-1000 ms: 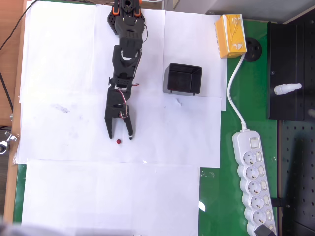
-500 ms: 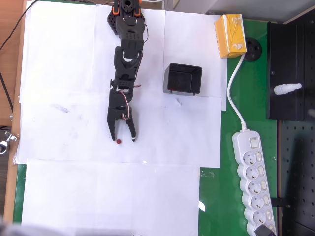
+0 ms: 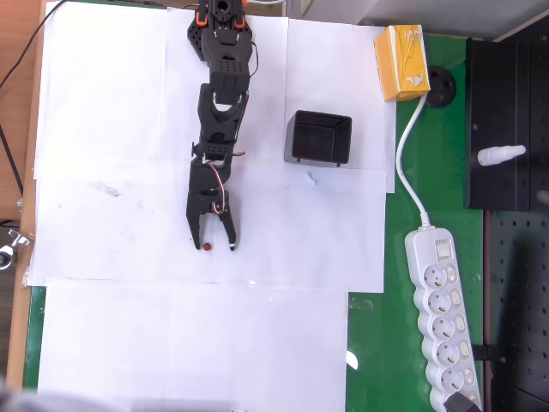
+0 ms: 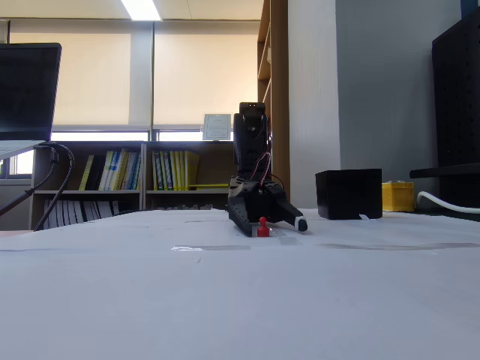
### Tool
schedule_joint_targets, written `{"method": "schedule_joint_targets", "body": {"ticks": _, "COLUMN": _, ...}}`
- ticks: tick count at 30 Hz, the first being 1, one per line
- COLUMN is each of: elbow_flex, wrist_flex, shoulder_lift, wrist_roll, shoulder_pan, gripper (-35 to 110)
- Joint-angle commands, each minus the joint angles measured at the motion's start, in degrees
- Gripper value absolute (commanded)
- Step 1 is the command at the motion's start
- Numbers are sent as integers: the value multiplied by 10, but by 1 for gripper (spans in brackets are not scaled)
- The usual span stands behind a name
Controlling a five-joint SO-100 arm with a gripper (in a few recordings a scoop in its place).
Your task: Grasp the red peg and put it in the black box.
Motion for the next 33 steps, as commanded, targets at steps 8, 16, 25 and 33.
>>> {"method": "schedule_joint_targets", "body": {"ticks": 8, "elbow_flex": 37, "wrist_flex": -6, "shoulder_lift": -10, "wrist_roll": -10, "shoulder_pan": 1, "gripper": 27}}
{"method": "schedule_joint_targets", "body": {"ticks": 16, "elbow_flex": 37, "wrist_flex": -6, "shoulder_lift": -10, "wrist_roll": -11, "shoulder_pan": -3, "gripper": 22}}
{"method": "schedule_joint_targets", "body": {"ticks": 25, "elbow_flex": 40, "wrist_flex": -7, "shoulder_lift": -7, "wrist_roll": -11, "shoulder_pan": -4, "gripper": 0}}
{"method": "schedule_joint_targets", "body": {"ticks": 33, "elbow_flex": 50, "wrist_flex": 45, "shoulder_lift": -42, "wrist_roll": -4, "shoulder_pan": 1, "gripper": 0}}
